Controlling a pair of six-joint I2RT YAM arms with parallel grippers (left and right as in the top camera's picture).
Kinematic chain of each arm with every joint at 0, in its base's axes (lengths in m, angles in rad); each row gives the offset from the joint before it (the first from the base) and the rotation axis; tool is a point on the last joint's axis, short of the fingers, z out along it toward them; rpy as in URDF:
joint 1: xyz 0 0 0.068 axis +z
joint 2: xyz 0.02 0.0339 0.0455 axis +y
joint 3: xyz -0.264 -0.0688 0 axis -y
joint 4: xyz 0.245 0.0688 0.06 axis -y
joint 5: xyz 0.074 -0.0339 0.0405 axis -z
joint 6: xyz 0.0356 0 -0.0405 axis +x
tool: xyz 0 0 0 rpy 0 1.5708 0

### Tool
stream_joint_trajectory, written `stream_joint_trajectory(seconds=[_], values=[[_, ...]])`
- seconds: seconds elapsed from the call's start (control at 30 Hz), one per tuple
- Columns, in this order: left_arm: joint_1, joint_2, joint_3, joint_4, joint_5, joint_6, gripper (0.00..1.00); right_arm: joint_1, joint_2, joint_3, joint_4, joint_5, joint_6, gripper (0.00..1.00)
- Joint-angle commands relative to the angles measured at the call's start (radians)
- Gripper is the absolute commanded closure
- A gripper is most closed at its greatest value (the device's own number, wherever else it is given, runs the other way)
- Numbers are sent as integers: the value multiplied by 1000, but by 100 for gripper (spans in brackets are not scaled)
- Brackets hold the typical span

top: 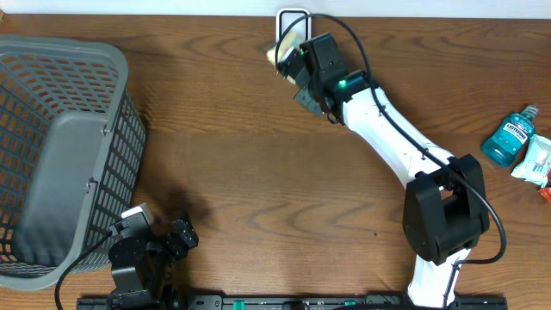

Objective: Scan the item barcode
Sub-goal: 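Raise the snack bag up to the scanner window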

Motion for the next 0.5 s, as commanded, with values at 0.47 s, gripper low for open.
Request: stream_joint_trajectory(seconds=[0.47], values=[[2,-6,8,-3,-5,9,2,-40,165,84,304,303,-203,99]])
